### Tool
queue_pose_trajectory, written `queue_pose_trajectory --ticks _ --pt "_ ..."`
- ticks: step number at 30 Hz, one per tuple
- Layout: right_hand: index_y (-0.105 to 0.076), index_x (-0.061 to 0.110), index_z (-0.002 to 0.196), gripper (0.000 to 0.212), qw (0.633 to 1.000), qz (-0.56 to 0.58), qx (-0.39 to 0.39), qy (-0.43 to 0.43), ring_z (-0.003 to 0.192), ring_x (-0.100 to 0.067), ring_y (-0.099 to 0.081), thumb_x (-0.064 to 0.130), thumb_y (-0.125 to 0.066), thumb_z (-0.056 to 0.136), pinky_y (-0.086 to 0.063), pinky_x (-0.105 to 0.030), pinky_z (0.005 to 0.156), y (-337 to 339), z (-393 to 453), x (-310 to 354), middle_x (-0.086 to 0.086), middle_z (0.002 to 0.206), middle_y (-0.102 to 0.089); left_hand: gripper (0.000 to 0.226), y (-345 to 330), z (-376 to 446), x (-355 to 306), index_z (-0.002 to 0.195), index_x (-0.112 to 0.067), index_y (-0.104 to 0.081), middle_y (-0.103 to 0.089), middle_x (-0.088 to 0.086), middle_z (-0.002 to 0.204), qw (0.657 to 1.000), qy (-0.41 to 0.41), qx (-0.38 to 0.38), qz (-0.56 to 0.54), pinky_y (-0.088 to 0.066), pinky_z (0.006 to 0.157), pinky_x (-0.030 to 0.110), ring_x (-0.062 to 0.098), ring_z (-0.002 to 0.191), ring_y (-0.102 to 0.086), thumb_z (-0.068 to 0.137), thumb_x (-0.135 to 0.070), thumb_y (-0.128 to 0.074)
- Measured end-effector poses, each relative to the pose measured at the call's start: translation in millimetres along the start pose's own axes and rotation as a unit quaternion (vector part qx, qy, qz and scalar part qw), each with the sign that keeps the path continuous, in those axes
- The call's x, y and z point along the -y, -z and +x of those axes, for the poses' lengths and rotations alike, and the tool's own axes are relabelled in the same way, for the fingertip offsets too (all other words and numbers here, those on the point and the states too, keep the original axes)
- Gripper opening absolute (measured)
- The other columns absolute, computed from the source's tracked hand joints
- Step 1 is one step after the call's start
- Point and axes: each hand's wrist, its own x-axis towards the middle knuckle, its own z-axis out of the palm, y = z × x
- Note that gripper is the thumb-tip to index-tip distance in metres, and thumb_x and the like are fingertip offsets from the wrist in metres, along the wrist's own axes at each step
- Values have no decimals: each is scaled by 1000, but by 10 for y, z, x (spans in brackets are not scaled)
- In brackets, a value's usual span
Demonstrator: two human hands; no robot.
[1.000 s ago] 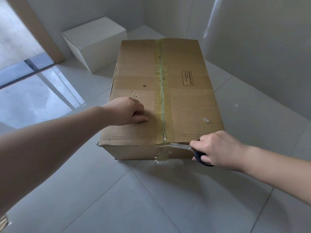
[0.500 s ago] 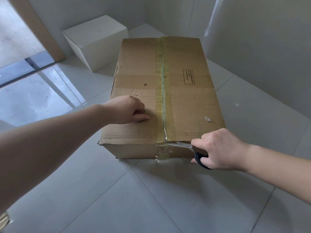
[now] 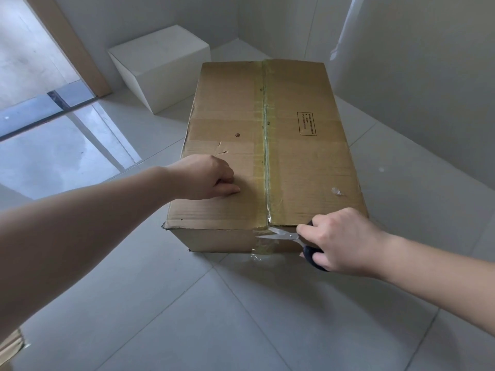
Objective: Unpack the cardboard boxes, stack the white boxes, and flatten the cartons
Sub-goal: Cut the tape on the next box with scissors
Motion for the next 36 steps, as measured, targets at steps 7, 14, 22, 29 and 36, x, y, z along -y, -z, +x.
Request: queue_pose_trajectory --ticks 7,14,22,29,36 --pt "-61 14 61 32 1000 3 -30 1 30 -21 -45 25 -88 48 -27 -17 32 -103 -16 32 0 43 -48 40 11 -39 10 68 -18 -49 -45 -9 68 1000 -11 2 -4 -48 64 36 18 65 -48 91 -50 -46" --pt "-60 11 61 35 998 37 -47 6 29 -23 -44 31 -88 56 -27 -20 30 -143 -48 60 0 41 -47 49 54 -110 -149 70 -24 -50 -53 -11 72 995 -73 53 34 -41 60 27 16 66 -51 71 -73 -45" --pt "-55 14 57 42 998 41 -30 -42 33 -23 -47 41 -87 50 -26 -18 36 -91 -38 117 0 43 -47 26 -162 -124 -477 73 -12 -56 -60 2 76 979 -187 20 82 -30 57 25 25 65 -53 84 -35 -58" --pt "-54 15 55 44 997 3 -23 -73 29 -22 -46 41 -86 42 -18 -18 42 -98 0 240 0 41 -47 25 -141 -159 -518 59 -6 -52 -54 7 58 967 -249 -35 34 -40 44 27 29 47 -48 80 -12 -65" --pt "-56 13 54 37 998 -4 -25 -58 27 -20 -43 24 -88 38 -17 -18 40 -124 16 226 1 37 -45 24 -144 -108 -488 60 -6 -51 -54 8 62 968 -252 -9 3 -41 47 29 28 51 -48 81 -10 -62"
